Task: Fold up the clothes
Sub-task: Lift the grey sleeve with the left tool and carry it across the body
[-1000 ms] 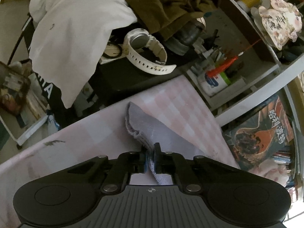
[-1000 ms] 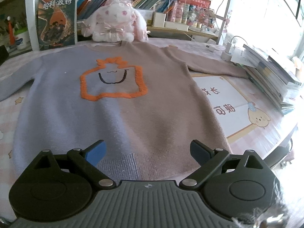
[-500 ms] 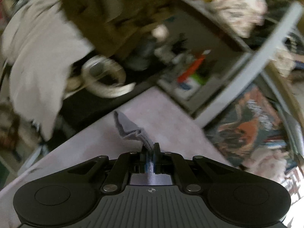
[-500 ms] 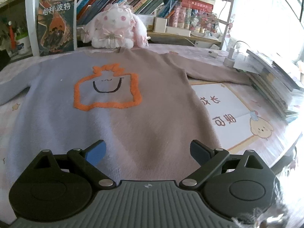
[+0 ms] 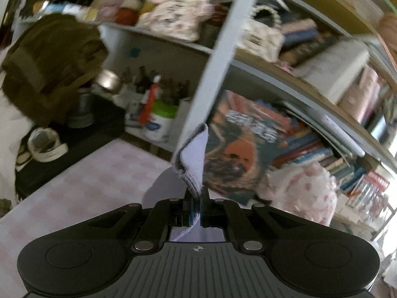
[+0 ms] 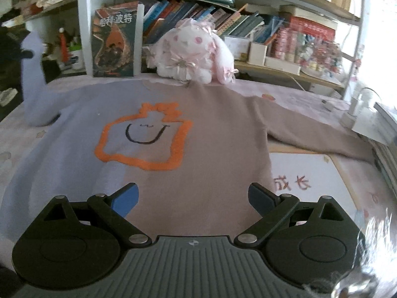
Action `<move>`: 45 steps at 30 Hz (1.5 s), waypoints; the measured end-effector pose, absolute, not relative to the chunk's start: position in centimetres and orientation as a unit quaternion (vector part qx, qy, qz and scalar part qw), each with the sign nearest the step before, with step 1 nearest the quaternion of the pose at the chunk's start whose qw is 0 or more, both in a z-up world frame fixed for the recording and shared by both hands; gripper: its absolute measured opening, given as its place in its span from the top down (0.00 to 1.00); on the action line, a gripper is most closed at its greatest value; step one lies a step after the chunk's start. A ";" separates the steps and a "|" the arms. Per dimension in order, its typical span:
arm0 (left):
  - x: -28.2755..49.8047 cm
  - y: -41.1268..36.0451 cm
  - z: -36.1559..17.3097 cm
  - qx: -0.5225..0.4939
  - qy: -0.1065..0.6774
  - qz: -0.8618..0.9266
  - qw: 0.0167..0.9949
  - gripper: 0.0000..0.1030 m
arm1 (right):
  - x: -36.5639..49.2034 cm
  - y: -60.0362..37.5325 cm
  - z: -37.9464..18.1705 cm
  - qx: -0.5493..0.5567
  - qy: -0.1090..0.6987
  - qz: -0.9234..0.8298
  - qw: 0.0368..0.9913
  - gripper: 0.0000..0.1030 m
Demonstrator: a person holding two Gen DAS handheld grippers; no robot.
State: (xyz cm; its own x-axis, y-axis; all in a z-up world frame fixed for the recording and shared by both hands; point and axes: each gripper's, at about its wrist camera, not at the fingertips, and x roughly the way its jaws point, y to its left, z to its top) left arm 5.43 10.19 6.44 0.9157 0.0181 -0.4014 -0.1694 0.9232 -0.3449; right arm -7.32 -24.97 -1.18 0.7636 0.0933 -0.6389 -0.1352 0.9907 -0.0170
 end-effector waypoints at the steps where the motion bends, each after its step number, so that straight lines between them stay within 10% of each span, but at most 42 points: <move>1: 5.5 9.0 6.7 -0.185 0.198 0.049 0.961 0.97 | -7.2 -25.8 -1.2 -0.031 0.338 0.069 0.938 0.07; 45: 12.8 -17.2 -0.4 -0.017 0.306 -0.039 0.951 0.91 | -6.9 -42.0 -3.4 0.047 0.371 0.087 0.923 0.07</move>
State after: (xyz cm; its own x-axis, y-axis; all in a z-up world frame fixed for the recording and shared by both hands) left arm 12.76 -17.25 -0.42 0.8097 -0.0848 -0.5807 0.0642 0.9964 -0.0560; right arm -6.87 -41.97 -3.40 0.7093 0.1954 -0.6773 -0.1253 0.9805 0.1517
